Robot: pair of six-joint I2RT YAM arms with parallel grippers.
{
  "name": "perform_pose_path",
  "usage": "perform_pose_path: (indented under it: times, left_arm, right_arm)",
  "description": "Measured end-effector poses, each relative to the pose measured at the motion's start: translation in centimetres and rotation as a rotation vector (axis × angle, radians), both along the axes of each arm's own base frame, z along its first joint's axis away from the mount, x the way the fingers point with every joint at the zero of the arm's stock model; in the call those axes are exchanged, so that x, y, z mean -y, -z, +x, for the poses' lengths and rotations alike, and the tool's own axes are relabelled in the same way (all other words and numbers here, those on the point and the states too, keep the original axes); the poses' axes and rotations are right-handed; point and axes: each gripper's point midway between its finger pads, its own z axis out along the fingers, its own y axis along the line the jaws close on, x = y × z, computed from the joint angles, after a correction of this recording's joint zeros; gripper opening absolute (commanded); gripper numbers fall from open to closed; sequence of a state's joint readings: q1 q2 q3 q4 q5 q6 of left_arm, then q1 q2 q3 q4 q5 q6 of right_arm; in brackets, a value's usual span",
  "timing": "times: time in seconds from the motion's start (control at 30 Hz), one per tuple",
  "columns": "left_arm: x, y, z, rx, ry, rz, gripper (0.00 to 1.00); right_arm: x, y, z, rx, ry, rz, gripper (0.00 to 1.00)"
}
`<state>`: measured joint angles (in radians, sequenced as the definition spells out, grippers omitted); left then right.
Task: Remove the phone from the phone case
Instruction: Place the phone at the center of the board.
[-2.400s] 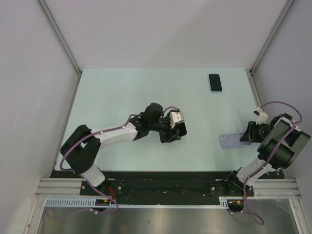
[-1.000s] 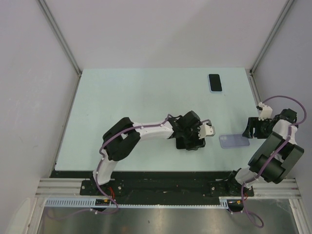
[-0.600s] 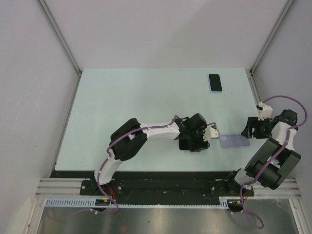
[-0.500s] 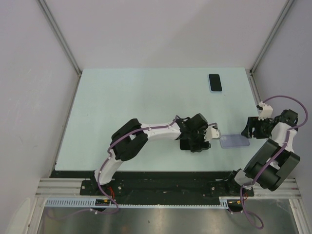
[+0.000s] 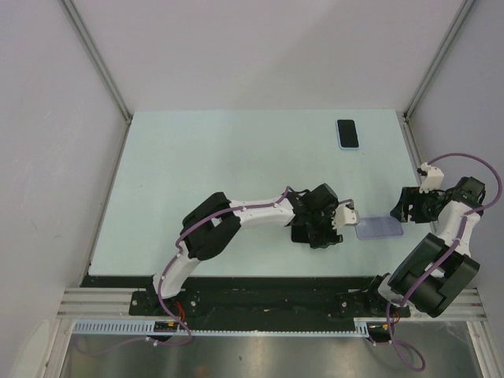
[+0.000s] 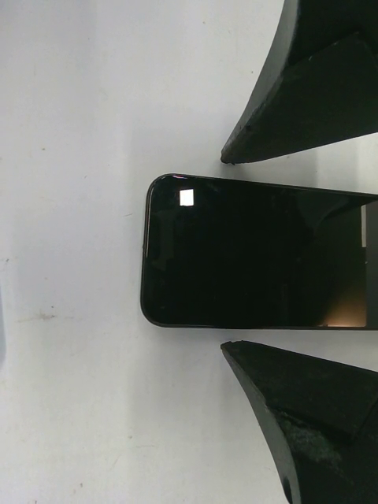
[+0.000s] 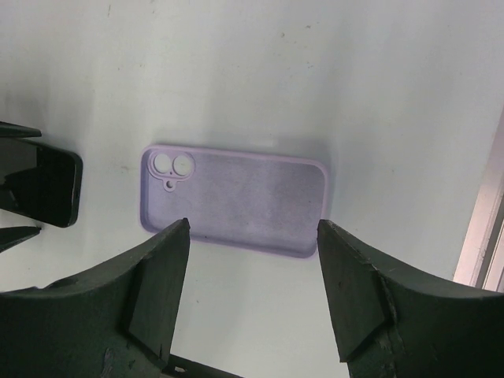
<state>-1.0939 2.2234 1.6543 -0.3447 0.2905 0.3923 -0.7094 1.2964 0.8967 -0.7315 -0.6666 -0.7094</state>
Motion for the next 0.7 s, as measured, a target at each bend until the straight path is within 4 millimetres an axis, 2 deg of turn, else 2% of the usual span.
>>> perform_pose_path:
  times: [0.43,0.7]
  left_arm:
    - [1.1,-0.3,1.6,0.057,-0.048,0.005,0.97]
    - [1.1,-0.3,1.8,0.063,-0.059,0.007,1.0]
  right_arm:
    - [-0.5,-0.2,-0.2,0.005,-0.006,0.026,0.7]
    - [-0.5,-0.3,-0.2,0.009,-0.005,0.03,0.7]
